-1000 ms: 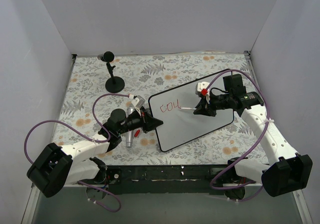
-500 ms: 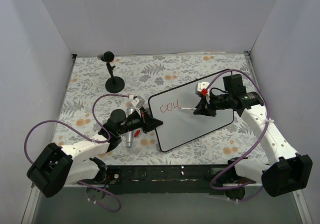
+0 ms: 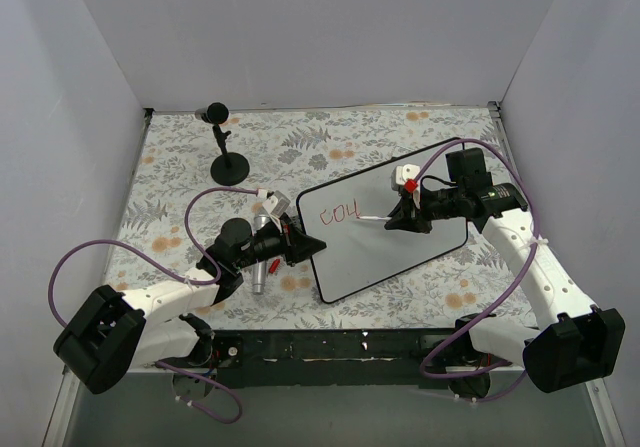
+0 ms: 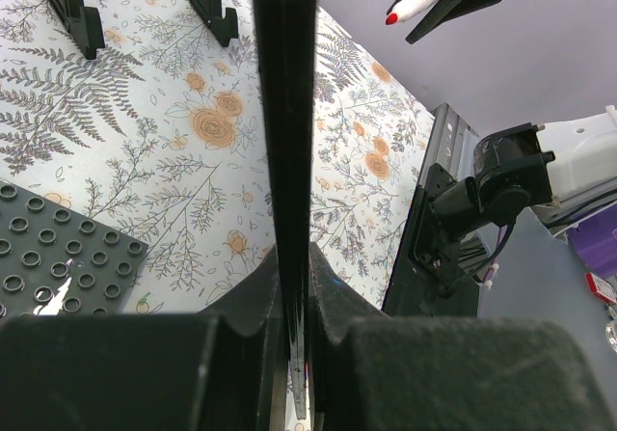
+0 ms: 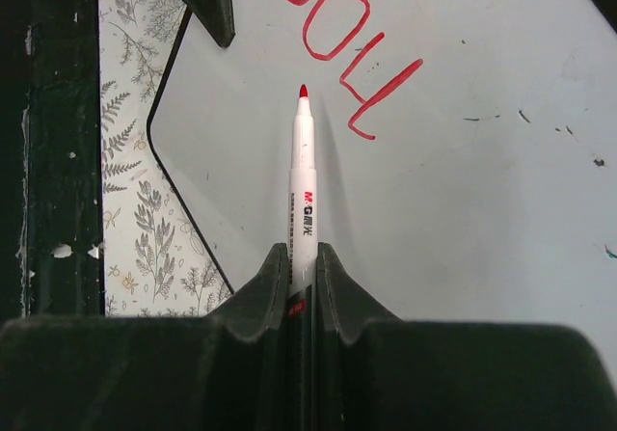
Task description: Write a sentence on the whiteboard
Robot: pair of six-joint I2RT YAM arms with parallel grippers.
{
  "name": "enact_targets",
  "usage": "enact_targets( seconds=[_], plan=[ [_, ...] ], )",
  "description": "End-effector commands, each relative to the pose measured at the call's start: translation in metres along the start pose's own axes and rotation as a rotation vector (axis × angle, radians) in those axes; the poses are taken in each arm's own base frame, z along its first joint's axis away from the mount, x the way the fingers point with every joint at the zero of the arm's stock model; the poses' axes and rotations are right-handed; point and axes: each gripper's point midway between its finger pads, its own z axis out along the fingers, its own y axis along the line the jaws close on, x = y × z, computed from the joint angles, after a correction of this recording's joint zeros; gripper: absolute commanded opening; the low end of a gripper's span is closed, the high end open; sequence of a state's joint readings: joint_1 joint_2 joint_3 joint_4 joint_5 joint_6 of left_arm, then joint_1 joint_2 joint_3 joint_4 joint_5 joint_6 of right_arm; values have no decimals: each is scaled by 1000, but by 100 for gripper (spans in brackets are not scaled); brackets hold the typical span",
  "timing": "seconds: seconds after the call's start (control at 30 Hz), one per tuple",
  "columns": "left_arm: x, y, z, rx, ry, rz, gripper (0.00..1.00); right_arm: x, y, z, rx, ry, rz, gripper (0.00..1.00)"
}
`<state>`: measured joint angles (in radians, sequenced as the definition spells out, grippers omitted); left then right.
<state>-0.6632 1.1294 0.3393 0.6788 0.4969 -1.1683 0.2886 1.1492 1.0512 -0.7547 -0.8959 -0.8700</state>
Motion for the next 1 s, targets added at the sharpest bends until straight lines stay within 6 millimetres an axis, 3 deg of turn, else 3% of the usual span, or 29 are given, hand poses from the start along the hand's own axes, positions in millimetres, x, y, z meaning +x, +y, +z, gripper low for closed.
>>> enact_targets(
  seconds=[0.0,0.97],
  plan=[
    [-7,-2,-1,5,-26,50,0,-20,0,-4,-11,-44,-65,1],
    [-10,-4,-1,5,-21,49,0,-30,-10,-12,54,-32,-23,1]
  ],
)
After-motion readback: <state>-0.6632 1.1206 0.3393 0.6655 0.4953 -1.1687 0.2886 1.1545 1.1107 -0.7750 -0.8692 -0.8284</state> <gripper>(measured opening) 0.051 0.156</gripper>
